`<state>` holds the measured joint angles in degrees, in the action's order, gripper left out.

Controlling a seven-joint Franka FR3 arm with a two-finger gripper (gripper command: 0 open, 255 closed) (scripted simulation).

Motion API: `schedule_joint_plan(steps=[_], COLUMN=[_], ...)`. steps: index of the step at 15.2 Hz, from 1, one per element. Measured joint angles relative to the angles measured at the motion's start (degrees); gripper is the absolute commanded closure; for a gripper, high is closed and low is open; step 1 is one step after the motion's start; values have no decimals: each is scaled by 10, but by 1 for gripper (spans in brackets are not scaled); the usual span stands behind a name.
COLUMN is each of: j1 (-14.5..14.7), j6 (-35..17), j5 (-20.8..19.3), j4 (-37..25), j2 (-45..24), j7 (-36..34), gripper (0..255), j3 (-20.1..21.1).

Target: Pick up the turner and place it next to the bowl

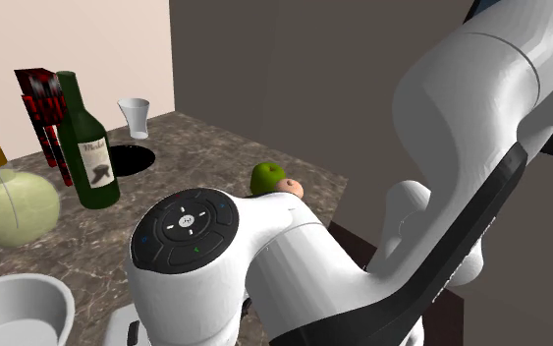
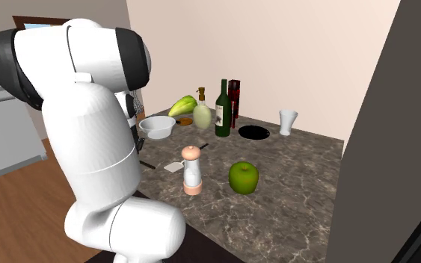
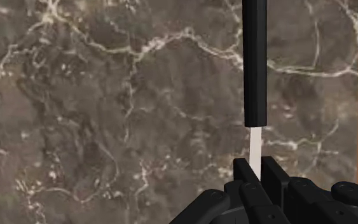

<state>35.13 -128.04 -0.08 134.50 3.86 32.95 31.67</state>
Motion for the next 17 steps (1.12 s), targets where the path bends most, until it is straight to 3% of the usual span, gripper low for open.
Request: schedule_joint_plan(steps=[6,11,17], j1=[0,1,2], j6=[0,65,75], j5=[0,18,23], j4=[0,-39,-41], j2=[0,31,40], j7=[0,15,18], gripper=[0,0,0], j3=[0,-4,-5])
